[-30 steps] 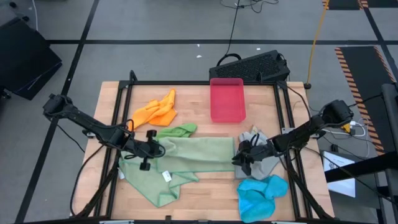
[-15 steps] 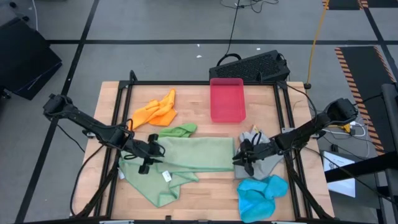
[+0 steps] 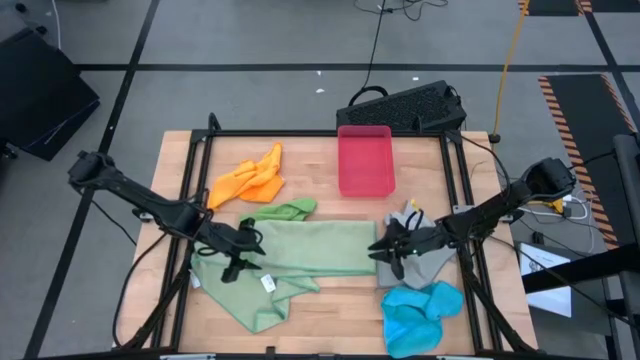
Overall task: Fold microfiber towels
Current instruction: Fold the right light green microfiber cloth
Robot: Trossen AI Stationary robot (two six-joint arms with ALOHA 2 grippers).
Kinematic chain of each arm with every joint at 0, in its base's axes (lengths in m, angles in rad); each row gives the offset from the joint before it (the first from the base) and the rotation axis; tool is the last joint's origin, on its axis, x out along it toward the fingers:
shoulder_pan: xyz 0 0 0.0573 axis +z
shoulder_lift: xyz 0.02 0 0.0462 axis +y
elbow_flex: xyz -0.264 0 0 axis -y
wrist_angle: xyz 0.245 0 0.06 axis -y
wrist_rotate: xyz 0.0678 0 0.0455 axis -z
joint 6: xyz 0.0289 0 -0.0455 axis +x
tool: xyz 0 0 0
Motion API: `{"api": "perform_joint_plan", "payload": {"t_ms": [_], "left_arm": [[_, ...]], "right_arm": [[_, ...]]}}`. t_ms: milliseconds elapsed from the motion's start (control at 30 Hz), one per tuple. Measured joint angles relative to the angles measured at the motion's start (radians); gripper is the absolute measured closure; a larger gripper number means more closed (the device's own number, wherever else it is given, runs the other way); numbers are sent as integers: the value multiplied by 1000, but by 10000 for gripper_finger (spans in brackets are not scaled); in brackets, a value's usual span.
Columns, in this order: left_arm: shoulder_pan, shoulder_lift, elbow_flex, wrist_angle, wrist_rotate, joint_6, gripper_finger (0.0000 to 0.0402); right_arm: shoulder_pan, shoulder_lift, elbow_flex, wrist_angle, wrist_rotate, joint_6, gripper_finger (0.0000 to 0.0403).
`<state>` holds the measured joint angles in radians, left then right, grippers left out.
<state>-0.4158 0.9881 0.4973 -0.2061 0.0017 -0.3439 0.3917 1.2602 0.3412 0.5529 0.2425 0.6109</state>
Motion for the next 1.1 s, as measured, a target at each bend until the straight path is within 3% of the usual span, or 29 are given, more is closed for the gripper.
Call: {"api": "perform_joint_plan", "payload": {"t_ms": [433,767,933,1100], "left_arm": [[0,-137,2,-92,-123,47,236],[0,-145,2,-165,-133,2,246],[-25,-141,2,-163,-139,-60,245],[-145,-94,2,-162,-260,-174,245]], "right_arm": [[-5,0,0,108,200,-62,287],[-5,5,0,142,234,-65,287],[9,72,14,239,232,-53,287],[22,184,101,266,228,-71,287]]}}
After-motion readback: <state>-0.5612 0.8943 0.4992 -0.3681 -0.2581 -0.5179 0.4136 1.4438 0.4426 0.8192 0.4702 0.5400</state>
